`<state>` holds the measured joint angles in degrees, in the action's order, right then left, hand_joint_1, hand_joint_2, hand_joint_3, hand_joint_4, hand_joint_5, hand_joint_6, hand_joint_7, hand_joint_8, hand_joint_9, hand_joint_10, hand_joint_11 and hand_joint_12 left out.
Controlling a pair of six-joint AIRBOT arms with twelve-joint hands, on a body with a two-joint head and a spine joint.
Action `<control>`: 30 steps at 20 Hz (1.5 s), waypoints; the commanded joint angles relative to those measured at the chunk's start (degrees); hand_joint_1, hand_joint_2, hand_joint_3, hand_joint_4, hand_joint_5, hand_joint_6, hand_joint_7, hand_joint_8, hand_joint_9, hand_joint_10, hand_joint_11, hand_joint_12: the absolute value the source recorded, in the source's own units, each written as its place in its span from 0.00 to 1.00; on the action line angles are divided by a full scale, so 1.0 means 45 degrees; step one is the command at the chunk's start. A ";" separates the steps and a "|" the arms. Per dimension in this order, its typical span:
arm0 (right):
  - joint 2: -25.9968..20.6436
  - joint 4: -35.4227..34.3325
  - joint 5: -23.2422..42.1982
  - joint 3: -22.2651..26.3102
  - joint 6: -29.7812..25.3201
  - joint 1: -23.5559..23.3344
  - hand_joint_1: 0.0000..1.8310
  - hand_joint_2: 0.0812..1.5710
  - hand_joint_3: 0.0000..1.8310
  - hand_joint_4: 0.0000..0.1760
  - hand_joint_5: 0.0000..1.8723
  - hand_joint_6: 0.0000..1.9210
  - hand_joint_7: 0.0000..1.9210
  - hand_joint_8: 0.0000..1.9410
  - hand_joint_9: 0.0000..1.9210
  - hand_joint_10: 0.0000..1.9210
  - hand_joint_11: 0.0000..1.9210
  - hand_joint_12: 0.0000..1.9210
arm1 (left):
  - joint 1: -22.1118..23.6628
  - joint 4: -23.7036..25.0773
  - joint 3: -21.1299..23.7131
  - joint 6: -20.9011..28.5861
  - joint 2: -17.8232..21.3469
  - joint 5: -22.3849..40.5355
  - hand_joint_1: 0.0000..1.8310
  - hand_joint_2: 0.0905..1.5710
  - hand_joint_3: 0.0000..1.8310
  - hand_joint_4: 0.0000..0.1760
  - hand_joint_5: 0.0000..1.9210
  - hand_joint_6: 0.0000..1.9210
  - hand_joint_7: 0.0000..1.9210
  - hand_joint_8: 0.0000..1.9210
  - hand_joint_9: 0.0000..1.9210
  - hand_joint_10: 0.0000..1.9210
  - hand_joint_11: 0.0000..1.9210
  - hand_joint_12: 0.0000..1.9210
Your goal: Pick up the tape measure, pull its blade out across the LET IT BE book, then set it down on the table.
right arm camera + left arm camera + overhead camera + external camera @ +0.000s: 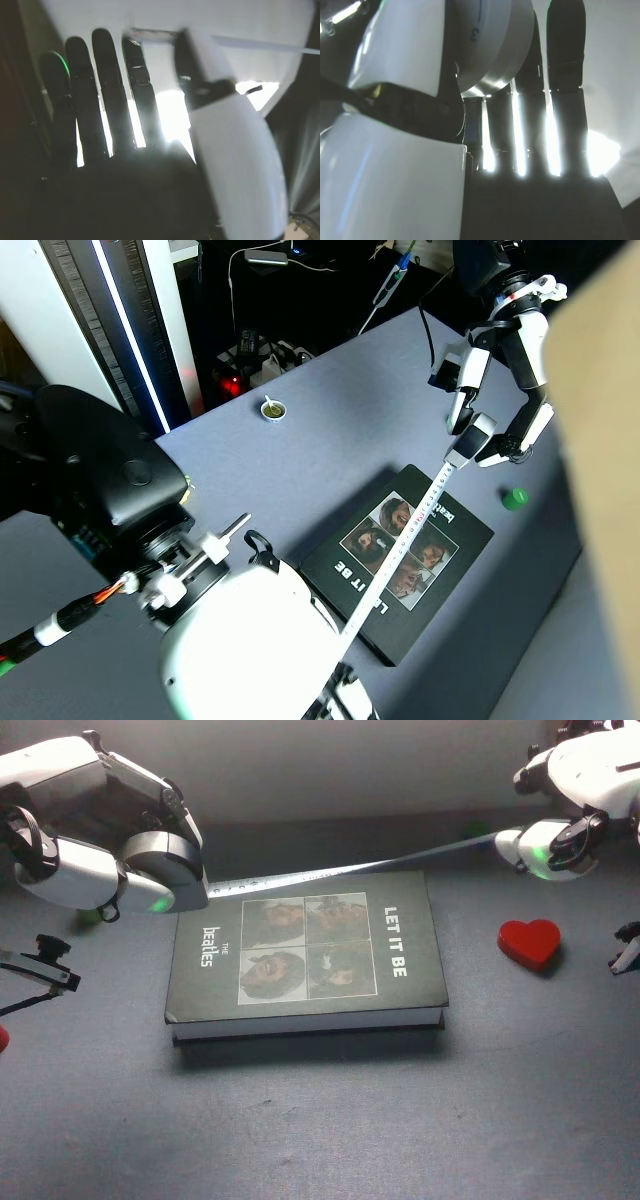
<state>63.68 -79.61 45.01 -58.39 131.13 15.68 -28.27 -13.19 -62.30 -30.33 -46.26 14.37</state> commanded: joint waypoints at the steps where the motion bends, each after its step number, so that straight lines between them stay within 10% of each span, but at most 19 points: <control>1: -0.0098 0.0885 0.0621 0.0050 -0.0020 -0.0038 0.18 0.75 0.00 0.00 0.22 0.00 0.21 0.00 0.18 0.01 0.00 0.57 | 0.0097 -0.0060 -0.0037 0.0104 0.0043 0.1436 0.76 0.66 0.00 0.00 0.48 0.51 0.61 0.27 0.54 0.56 0.50 0.49; 10: -0.0853 0.0904 0.0481 0.1365 0.0039 -0.0674 0.05 0.64 0.00 0.00 0.05 0.00 0.05 0.00 0.03 0.00 0.00 0.23 | -0.0278 -0.0114 -0.0376 0.0390 -0.0069 0.1256 0.76 0.66 0.00 0.00 0.48 0.50 0.62 0.27 0.54 0.56 0.50 0.49; 30: -0.0757 0.2638 0.3339 0.4422 -0.2218 0.0825 0.01 0.66 0.00 0.00 0.06 0.00 0.06 0.00 0.03 0.00 0.00 0.27 | -0.3202 0.2905 -0.2985 0.6217 -0.1371 0.4451 0.76 0.66 0.00 0.00 0.48 0.51 0.61 0.28 0.54 0.56 0.50 0.49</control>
<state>60.47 -72.73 56.66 -38.33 121.43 20.05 -43.35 1.87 -75.90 -2.68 -52.64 26.92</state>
